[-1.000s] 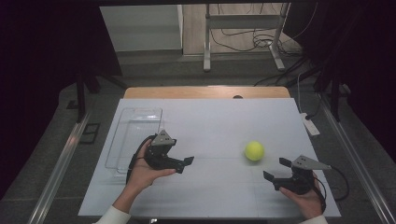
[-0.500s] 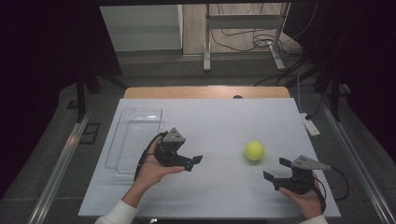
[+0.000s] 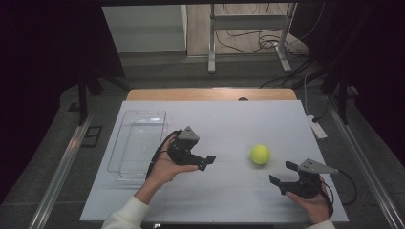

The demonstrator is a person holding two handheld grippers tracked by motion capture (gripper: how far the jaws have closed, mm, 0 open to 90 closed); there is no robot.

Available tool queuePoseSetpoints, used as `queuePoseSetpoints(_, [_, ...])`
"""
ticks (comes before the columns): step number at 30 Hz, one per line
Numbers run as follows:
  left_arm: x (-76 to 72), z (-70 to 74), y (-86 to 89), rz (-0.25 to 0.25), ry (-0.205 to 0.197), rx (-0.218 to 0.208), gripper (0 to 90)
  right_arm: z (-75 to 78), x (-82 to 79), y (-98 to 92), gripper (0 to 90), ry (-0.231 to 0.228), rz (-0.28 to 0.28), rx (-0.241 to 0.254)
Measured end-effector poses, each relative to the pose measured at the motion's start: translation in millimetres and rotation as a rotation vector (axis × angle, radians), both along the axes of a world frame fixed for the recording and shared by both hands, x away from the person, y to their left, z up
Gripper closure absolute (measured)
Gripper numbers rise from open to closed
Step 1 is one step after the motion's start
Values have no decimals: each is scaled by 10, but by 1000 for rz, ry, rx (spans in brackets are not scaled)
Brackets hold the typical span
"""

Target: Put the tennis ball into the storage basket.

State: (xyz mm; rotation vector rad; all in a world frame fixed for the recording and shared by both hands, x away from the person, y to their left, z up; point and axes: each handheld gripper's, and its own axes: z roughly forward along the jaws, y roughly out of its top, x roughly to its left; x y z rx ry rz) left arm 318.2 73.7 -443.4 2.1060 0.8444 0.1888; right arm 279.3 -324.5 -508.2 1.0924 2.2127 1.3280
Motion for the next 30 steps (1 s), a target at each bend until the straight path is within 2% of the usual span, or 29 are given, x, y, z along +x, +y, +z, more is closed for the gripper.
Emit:
queuePoseSetpoints(21, [251, 33, -420, -48, 14, 23, 86, -6, 4, -2, 100, 2, 1, -1])
queuePoseSetpoints(30, [320, 25, -528, -59, 17, 35, 86, -6, 4, -3, 100, 1, 2, -1])
